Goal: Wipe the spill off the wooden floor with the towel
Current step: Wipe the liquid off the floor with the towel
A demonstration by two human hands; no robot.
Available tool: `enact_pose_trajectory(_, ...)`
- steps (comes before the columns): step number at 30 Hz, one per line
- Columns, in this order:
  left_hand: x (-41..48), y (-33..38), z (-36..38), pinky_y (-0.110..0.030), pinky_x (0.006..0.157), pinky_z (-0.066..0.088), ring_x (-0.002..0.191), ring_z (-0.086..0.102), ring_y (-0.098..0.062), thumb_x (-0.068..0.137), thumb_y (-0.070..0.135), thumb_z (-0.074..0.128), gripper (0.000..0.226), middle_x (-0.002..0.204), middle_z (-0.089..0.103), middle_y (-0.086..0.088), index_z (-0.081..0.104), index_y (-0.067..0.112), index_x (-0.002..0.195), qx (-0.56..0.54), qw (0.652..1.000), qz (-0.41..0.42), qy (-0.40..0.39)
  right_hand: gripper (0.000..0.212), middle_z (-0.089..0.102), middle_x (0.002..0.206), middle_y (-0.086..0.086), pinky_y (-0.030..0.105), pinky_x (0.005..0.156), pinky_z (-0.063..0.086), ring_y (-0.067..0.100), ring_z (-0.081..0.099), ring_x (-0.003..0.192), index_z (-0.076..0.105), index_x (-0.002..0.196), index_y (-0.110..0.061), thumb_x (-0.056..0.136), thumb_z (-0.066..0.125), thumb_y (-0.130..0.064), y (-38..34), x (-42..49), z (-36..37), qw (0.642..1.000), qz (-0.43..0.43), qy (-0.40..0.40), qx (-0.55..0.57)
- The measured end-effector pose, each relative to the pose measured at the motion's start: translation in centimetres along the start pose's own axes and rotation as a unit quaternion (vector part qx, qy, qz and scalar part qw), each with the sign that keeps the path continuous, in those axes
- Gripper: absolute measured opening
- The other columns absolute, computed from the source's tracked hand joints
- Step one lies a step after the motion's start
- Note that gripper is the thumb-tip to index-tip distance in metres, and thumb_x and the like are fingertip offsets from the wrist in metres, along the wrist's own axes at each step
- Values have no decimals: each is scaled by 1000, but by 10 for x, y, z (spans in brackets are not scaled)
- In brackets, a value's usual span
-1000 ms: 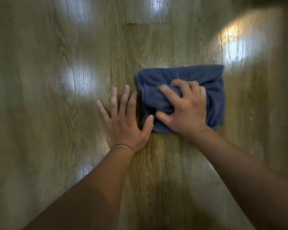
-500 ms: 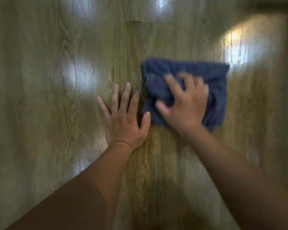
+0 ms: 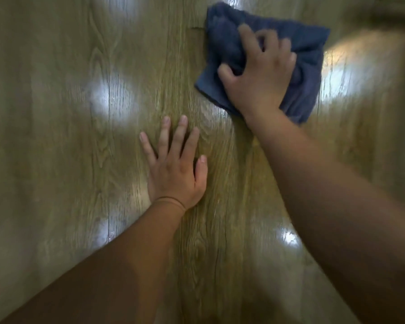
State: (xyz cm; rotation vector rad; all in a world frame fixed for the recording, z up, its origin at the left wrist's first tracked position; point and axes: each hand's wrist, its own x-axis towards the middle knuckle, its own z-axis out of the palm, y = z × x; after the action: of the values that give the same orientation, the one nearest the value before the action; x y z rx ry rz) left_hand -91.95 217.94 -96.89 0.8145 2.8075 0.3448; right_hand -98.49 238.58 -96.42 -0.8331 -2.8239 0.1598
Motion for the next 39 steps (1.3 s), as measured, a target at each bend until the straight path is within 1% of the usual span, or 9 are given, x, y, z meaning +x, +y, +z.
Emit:
enact_pose_trajectory(3, 0, -1, 0, -66, 116, 0, 150, 17, -34, 92, 34, 38, 53, 159, 32, -6, 46, 17, 142, -21, 1000, 4, 7, 59, 62, 122, 13, 45, 81, 38, 38, 54, 101, 63, 129, -25, 76, 63, -51, -1, -120, -20, 998, 11, -14, 54)
enact_pose_trajectory(6, 2, -5, 4, -70, 114, 4, 148, 21, -37, 90, 29, 37, 52, 158, 34, -8, 44, 18, 141, 5, 1000, 10, 5, 54, 60, 115, 8, 43, 74, 38, 34, 53, 93, 61, 117, -28, 68, 70, -48, 10, -229, -51, 994, -52, -69, 72)
enact_pose_trajectory(9, 1, -2, 2, -71, 114, 5, 149, 17, -37, 89, 28, 35, 55, 160, 30, -7, 40, 19, 143, 14, 1000, 16, -15, 56, 64, 109, 9, 43, 73, 39, 33, 51, 90, 63, 113, -30, 64, 69, -56, 28, -197, -44, 988, -119, -76, 63)
enact_pose_trajectory(13, -1, 1, -1, -69, 115, 3, 151, 12, -33, 92, 32, 37, 57, 162, 26, -5, 38, 17, 147, 29, 999, -16, -27, 78, 42, 150, 16, 54, 101, 30, 43, 38, 132, 50, 142, -33, 70, 52, -65, 27, -64, -21, 996, -88, -30, -6)
enact_pose_trajectory(16, 0, 4, -2, -70, 115, 5, 151, 13, -32, 93, 30, 39, 55, 161, 26, -5, 39, 17, 147, 32, 999, -9, -28, 78, 31, 160, 8, 59, 113, 20, 45, 20, 147, 41, 148, -33, 77, 44, -65, 19, -18, -13, 997, -40, -37, -48)
enact_pose_trajectory(24, 1, -1, 1, -71, 114, 8, 150, 14, -35, 93, 32, 32, 57, 161, 26, -7, 38, 14, 147, 50, 998, -7, -30, 55, 53, 144, 10, 57, 101, 29, 47, 43, 131, 69, 113, -23, 68, 69, -55, 48, -226, -54, 991, -112, -66, 41)
enact_pose_trajectory(28, 1, 2, -1, -71, 114, 6, 150, 15, -36, 91, 31, 34, 58, 161, 27, -8, 40, 13, 146, 48, 998, -3, -35, 58, 57, 140, 7, 56, 97, 34, 45, 47, 126, 67, 112, -24, 67, 66, -62, 63, -134, -34, 986, -163, -39, 17)
enact_pose_trajectory(33, 1, 5, 0, -70, 114, 7, 151, 12, -34, 93, 30, 36, 57, 161, 25, -6, 36, 14, 147, 64, 997, -9, -30, 67, 45, 149, 2, 53, 109, 27, 38, 37, 136, 54, 132, -30, 75, 47, -64, 49, 10, -10, 998, -46, -24, -22)
enact_pose_trajectory(39, 3, 2, 0, -71, 114, 7, 150, 14, -35, 92, 31, 36, 57, 160, 27, -8, 37, 13, 146, 58, 998, -13, -32, 56, 57, 138, 10, 55, 96, 38, 42, 46, 121, 67, 114, -20, 67, 69, -51, 66, -175, -44, 992, -97, -37, 67)
